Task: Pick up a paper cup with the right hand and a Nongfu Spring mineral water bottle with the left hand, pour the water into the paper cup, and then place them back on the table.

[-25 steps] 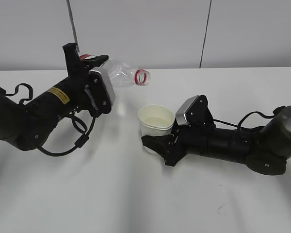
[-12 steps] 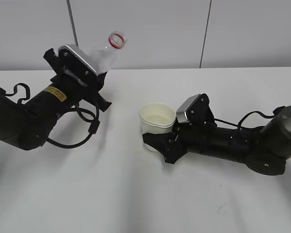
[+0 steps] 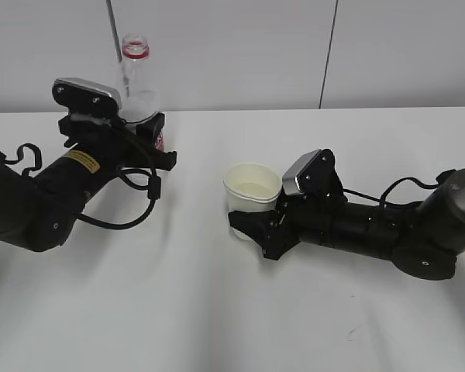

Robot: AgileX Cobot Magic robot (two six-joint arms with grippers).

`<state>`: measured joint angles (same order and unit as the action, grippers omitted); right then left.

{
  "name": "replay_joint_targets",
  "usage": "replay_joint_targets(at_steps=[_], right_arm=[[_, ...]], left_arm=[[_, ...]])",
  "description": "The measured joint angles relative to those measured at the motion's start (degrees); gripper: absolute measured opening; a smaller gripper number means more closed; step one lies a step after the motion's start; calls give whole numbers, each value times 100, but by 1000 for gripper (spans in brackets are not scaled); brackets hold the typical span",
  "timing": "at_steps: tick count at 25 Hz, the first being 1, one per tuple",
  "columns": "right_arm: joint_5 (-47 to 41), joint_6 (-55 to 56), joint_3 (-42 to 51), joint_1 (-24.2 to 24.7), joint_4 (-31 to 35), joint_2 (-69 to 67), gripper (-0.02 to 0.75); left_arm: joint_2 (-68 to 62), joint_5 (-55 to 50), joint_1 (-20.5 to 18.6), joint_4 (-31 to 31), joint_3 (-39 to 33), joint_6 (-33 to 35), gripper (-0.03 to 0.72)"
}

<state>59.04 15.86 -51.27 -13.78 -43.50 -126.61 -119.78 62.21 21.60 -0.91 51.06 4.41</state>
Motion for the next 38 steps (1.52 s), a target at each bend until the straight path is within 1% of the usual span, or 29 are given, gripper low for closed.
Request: replay_joint_targets(at_steps=[3, 5, 8, 14, 19, 24, 29, 32, 35, 38], right_arm=[[-11, 0, 0, 0, 10, 0, 499], [-10, 0, 0, 0, 10, 0, 499], [-10, 0, 0, 0, 12, 0, 499], [-10, 0, 0, 0, 22, 0, 499], [-10, 0, 0, 0, 24, 0, 499], [-10, 0, 0, 0, 126, 0, 499], [-103, 0, 0, 0, 711, 0, 499], [-143, -38, 0, 0, 1312, 0, 499], [-143, -319, 0, 0, 1925, 0, 499], [-166, -507, 0, 13, 2369, 0, 499]], left_arm=[[0, -47, 0, 0, -63, -504, 295], [0, -47, 0, 0, -74, -658, 295], [0, -42, 1, 38, -81, -714, 295], [-237, -14, 7, 381, -81, -719, 295], [-433, 310, 7, 411, -74, -719, 295], [-460, 387, 7, 411, -74, -719, 295], [-460, 387, 7, 411, -74, -719, 295], [-460, 387, 7, 411, -74, -719, 295], [-460, 387, 7, 411, -74, -719, 295], [-465, 387, 7, 411, -74, -719, 295]])
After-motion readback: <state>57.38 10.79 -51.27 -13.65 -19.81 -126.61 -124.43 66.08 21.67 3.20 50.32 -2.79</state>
